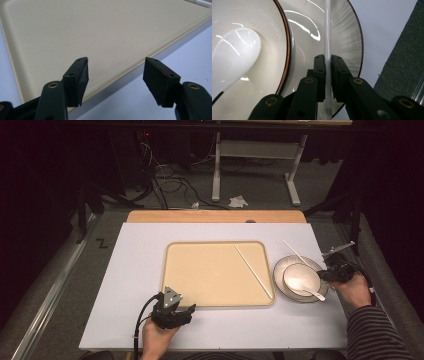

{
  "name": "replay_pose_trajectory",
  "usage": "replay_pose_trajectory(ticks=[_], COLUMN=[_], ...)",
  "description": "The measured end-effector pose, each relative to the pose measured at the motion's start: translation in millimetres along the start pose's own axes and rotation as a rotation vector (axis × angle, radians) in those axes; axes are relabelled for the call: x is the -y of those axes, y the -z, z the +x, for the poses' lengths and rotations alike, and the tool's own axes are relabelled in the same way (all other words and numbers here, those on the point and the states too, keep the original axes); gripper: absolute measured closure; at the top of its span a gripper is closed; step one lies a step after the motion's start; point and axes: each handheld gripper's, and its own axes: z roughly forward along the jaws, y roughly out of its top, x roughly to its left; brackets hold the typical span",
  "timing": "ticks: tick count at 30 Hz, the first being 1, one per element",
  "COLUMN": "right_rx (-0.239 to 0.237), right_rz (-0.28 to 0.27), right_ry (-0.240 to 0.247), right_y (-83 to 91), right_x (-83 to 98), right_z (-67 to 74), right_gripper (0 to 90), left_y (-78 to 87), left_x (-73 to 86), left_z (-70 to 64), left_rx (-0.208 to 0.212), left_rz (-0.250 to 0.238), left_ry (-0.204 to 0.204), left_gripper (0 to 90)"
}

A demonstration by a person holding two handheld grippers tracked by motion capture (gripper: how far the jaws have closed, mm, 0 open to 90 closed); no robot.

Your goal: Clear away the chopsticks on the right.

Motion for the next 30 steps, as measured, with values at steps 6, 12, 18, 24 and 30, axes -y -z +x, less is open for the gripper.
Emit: replay_pose_trajectory(ticks=[6,12,18,24,30], right_rx=[0.009,0.013,0.010,0.011,0.026], right_rz=[-0.005,-0.016,-0.015,-0.039,-0.062], right_ry=[0.012,0.011,0.006,-0.008,-0.022], right_y=[-0.7,-0.8,0.0,2.8,11.5], right_x=[0.8,3.4,4.8,7.9,13.5], right_z=[0.1,-1.4,-1.9,-2.2,-0.4], right_gripper=[85.3,85.6,85.7,85.7,85.8], left_y=[-0.2,-0.7,-1.1,-2.3,-5.3], left_x=[0.1,0.2,0.1,-0.2,-0.5], left_z=[-0.1,-0.5,-0.5,-1.1,-2.9], left_rx=[0.000,0.002,0.002,0.009,0.022], left_rz=[0.000,-0.003,-0.001,0.004,0.013], left_ry=[0.000,0.006,0.004,0.001,-0.005], left_gripper=[37.4,37.4,37.4,37.4,37.5])
